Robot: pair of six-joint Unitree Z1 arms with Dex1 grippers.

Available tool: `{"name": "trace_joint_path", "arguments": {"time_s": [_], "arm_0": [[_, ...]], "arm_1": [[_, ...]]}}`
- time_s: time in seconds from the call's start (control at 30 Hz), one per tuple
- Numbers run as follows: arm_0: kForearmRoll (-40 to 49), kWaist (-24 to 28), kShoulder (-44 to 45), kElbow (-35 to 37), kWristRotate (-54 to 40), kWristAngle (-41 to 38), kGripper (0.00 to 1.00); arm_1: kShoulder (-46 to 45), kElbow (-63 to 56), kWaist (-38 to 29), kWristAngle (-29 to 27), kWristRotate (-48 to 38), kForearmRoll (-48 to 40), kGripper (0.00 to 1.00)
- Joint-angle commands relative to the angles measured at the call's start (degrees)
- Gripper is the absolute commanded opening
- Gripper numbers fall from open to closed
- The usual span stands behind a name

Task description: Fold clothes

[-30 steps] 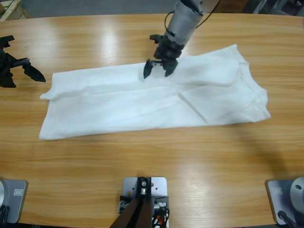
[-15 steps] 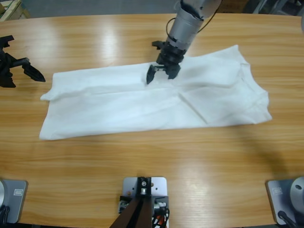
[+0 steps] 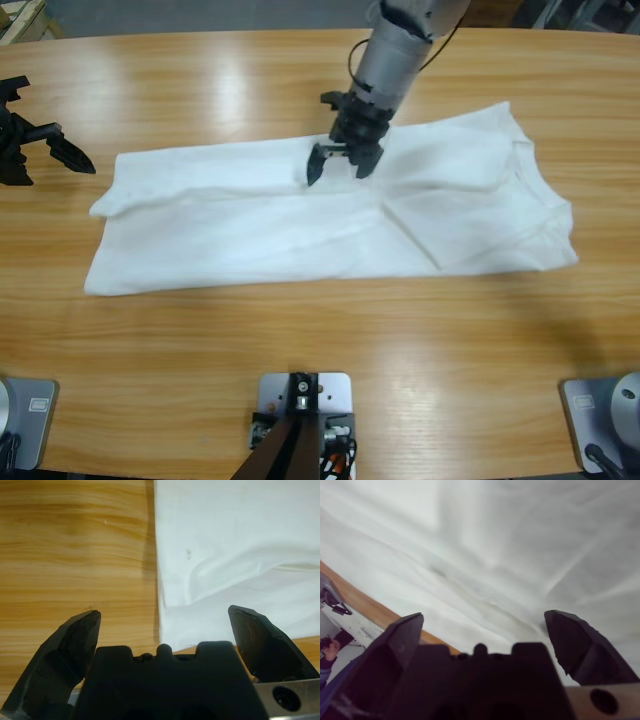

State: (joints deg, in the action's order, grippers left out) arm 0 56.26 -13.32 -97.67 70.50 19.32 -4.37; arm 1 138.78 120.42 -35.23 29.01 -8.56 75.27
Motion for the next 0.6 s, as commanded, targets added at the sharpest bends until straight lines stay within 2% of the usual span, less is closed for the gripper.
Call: {"name": "trace_joint_path", "arguments": {"time_s": [0.03,0.43,0.6], "arm_0": [[-0.9,0.5,-0.8,-2.2,0.3,-0.6,1.000],[-1.2,0.5,-0.6,-2.6,0.2,-0.6,1.000],[-1.2,0.5,-0.7,-2.6,0.2,-0.6,1.000]], "arm_1": [[-1.1,-2.6,-3.6,-0.9,-2.5,0.3,1.000],[-4.1,-10.0,-3.6,-2.1,-3.8,-2.8,1.000],[-8.9,-10.2,-3.9,-6.7,-5.8,-3.3,1.000]]}}
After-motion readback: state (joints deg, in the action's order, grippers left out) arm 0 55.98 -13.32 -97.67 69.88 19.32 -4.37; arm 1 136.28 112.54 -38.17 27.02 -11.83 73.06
